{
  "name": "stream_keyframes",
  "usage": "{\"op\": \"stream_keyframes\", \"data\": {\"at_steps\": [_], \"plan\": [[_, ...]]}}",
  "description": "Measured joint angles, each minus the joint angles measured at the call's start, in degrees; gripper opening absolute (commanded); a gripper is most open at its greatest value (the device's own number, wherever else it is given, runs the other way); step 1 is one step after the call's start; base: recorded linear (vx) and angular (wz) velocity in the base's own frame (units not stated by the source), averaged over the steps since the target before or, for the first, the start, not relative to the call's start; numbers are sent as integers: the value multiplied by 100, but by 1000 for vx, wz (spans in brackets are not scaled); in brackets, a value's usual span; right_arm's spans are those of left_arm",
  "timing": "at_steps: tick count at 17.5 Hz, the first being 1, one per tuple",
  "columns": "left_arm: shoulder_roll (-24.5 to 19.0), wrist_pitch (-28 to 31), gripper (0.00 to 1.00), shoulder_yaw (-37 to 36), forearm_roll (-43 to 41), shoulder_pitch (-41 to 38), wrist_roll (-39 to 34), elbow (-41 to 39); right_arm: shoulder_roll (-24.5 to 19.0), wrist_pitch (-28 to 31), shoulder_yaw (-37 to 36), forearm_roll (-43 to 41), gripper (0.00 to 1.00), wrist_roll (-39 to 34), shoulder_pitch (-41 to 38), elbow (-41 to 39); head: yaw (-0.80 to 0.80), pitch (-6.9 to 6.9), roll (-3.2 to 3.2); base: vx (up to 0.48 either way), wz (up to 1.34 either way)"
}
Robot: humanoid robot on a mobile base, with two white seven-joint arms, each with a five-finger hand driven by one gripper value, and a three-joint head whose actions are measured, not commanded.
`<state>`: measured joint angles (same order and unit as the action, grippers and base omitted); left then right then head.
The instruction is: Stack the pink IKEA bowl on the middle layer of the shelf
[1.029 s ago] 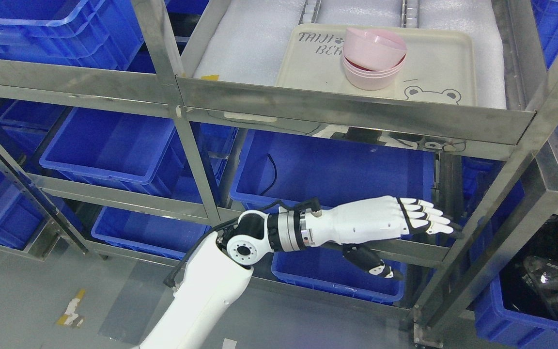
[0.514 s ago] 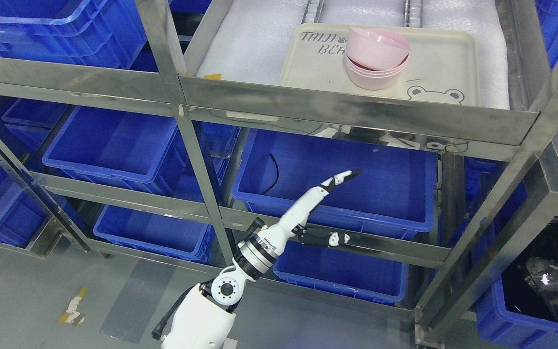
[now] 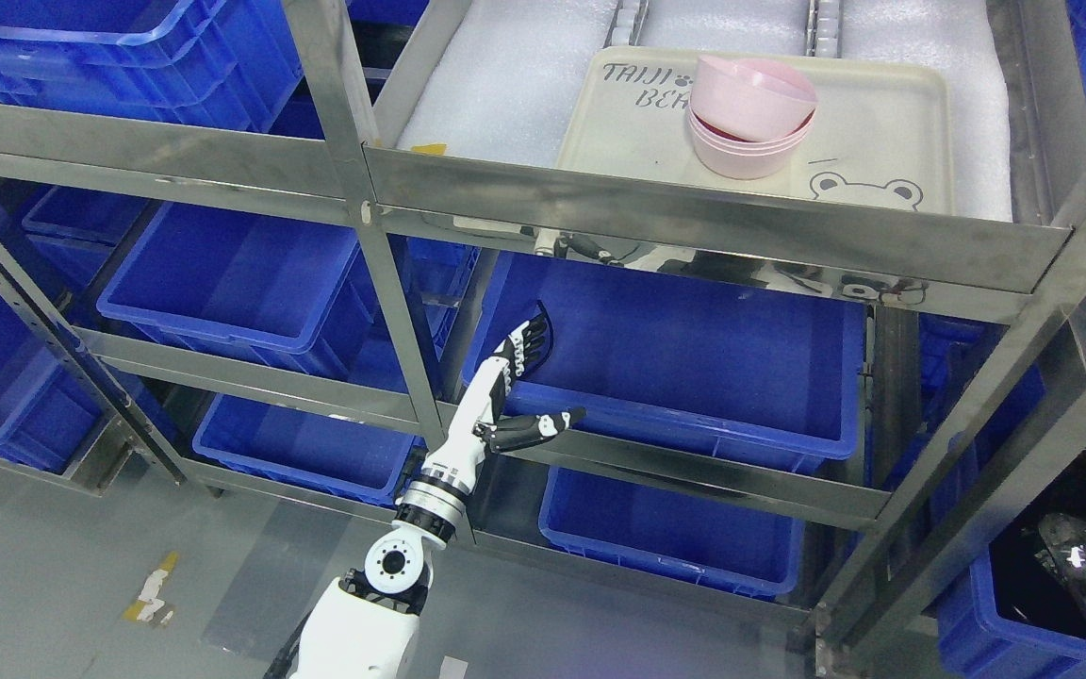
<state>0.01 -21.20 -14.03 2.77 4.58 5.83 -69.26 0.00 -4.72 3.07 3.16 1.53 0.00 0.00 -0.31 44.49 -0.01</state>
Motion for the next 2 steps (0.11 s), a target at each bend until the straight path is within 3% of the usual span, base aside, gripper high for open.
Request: {"op": "stream_keyframes", "data": {"at_steps": [2], "plan": [[0,35,98,121,134,41,2,61,0,0,0,0,100,0,-1,0,0,0,0,0,0]]}}
